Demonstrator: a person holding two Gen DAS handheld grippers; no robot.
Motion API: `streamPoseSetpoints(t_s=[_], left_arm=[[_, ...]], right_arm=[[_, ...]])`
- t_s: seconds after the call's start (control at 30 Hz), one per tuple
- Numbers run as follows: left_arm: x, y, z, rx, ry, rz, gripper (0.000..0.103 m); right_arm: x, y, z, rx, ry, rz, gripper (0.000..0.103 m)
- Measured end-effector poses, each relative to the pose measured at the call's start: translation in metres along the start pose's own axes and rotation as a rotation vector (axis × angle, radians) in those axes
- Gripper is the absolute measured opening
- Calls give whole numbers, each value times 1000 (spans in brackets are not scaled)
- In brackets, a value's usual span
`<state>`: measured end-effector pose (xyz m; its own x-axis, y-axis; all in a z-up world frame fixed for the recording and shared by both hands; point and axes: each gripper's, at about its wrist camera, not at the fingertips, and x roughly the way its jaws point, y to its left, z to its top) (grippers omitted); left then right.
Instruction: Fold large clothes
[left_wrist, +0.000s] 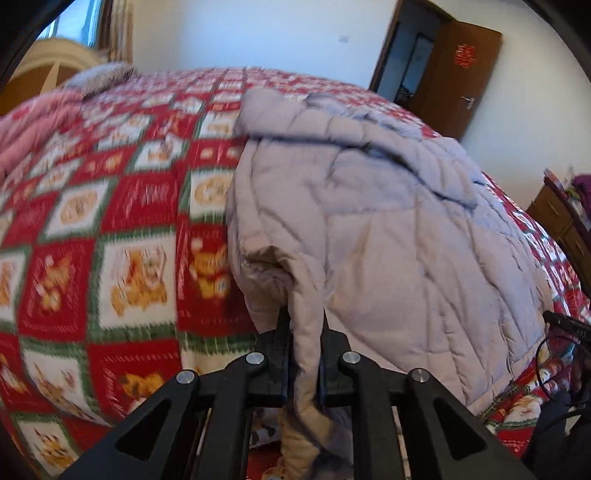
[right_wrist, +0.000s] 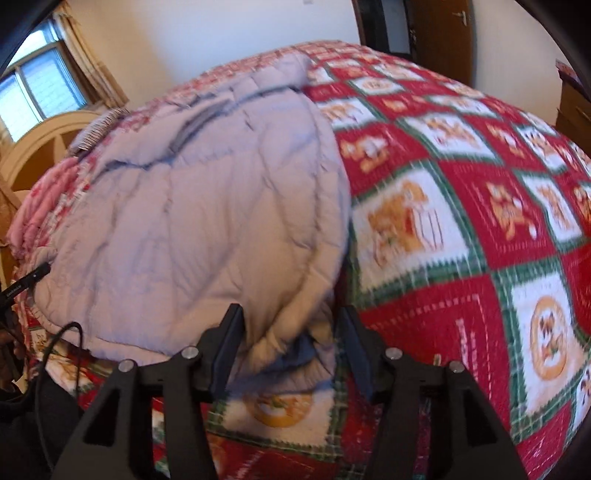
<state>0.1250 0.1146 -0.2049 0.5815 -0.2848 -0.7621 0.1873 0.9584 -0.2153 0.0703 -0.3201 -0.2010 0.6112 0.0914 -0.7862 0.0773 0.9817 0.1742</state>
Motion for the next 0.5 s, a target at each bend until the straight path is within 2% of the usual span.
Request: streamPoseSetpoints(t_s=[0.1,0.17,0.23,0.27,0.3,0.37,0.5], left_arm=[[5,2,-4,-26,13,-11,19],[6,2,-5,-28,16,-17,19],[4,1,-5,-10,10,-30,16],[2,-2,-5,14,5,-23,8],[-6,-7,-4,46,-15,-14,7],[-23,-12,2,64,-55,-18,6],[-89,-23,28,87,-185,-96,6]], right_arm=[[2,5,0,-22,6,-13,61],[4,9,-3,-57,17,-24,59],[10,11,-5,-73,56,-13,47],[13,8,-8,-56,78,9,31],[13,7,-9,-56,76,3,13],[2,6,-8,-47,44,20,9],[-48,1,5,-13,-76,102,8]])
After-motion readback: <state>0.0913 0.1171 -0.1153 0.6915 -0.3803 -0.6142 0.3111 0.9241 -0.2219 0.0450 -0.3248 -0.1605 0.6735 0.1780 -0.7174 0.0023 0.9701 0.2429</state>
